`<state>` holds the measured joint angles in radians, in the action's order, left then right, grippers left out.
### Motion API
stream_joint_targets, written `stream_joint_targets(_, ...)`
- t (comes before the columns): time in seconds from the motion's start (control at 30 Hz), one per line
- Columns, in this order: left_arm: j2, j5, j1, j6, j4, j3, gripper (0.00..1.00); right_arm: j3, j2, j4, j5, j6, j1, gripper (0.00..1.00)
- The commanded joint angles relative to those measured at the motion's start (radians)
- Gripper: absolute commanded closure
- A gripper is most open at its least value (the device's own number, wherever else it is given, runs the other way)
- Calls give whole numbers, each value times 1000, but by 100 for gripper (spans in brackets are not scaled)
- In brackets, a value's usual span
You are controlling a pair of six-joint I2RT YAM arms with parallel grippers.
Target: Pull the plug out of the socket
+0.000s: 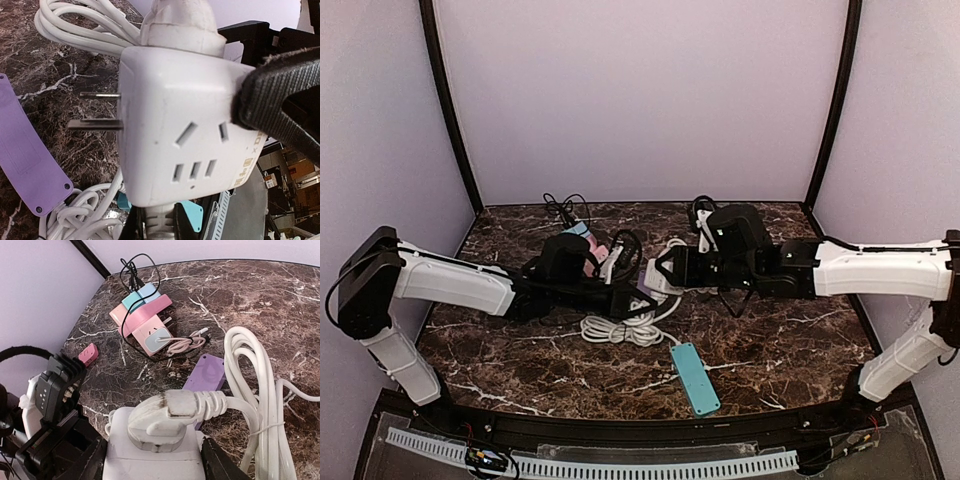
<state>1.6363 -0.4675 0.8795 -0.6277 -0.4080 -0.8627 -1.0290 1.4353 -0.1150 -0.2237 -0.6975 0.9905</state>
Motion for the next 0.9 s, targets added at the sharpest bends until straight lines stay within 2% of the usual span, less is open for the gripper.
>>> stream_joint_targets(0.0,-61,-62,-53,19,120,42,99,31,-101,103,-36,208,-47,100)
stream_joint_targets(0.13,-66,-58,-57,20,123,42,99,35,-116,97,-51,206,-49,100)
stream_joint_targets(0.23,-63,-49,-57,15,122,38,99,-10,-94,10,-65,147,-51,99)
stream_joint_targets(0.3,-63,-38,-57,5,114,38,99,-55,-65,-48,-58,102,-53,90)
stream_joint_targets(0.33,-64,-33,-58,-6,106,39,99,-68,-56,-67,-48,82,-53,82)
stream_joint_targets(0.43,-68,-9,-57,-24,87,42,99,-85,-43,-115,-17,22,-53,51)
stream_joint_targets(0.47,-69,-5,-57,-29,79,41,99,-83,-44,-126,-8,6,-53,37)
stream_joint_targets(0.53,-70,6,-57,-36,68,41,99,-83,-48,-153,4,-23,-54,24)
stream_joint_targets(0.7,-64,17,-58,-42,48,43,99,-93,-52,-253,61,-78,-60,5)
stream_joint_targets(0.87,-60,13,-57,-42,41,45,99,-80,-64,-307,170,-143,-65,1)
